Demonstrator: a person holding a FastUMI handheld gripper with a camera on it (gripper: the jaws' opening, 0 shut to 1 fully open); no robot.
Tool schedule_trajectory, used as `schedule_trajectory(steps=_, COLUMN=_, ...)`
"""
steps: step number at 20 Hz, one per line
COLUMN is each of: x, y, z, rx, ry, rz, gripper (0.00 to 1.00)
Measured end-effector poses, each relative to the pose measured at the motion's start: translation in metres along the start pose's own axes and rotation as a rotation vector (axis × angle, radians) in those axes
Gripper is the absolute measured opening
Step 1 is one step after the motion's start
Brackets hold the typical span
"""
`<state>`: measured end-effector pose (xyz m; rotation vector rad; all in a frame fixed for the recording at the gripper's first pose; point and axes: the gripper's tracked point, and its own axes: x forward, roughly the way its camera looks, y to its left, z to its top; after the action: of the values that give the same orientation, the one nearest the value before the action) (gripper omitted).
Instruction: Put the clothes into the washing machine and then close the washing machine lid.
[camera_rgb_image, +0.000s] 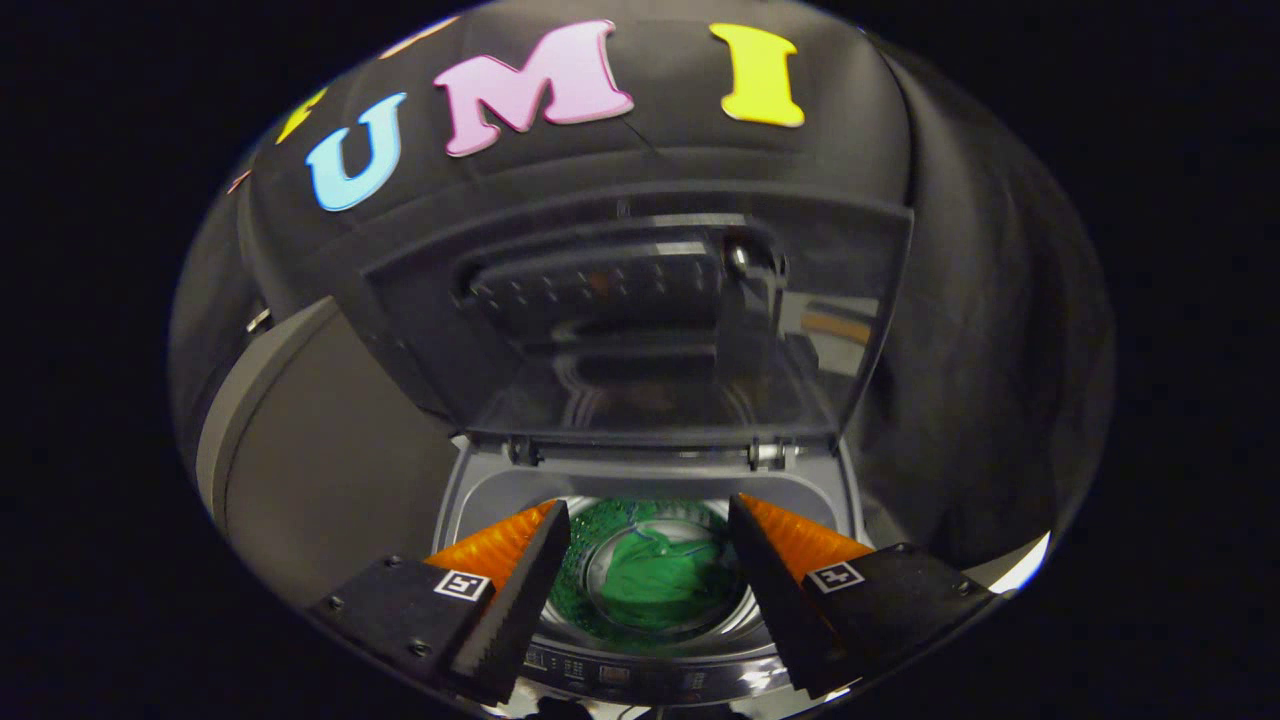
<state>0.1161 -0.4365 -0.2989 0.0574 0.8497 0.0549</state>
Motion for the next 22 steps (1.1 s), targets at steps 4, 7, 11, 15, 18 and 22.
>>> schedule_trajectory(steps=4, x=-0.021, y=0.023, z=0.075, rx=-0.152, ry=-0.186, rz=0.025, gripper=0.99)
schedule_trajectory(steps=7, x=-0.028, y=0.039, z=0.132, rx=-0.123, ry=-0.256, rz=0.052, gripper=0.98)
schedule_trajectory(steps=11, x=0.007, y=0.026, z=0.183, rx=-0.044, ry=-0.264, rz=0.011, gripper=0.98)
schedule_trajectory(steps=15, x=0.050, y=0.012, z=0.177, rx=0.032, ry=-0.191, rz=-0.018, gripper=1.00)
schedule_trajectory(steps=18, x=0.054, y=0.009, z=0.168, rx=-0.002, ry=-0.221, rz=-0.023, gripper=1.00)
schedule_trajectory(steps=22, x=0.047, y=0.010, z=0.170, rx=-0.010, ry=-0.291, rz=-0.036, gripper=1.00)
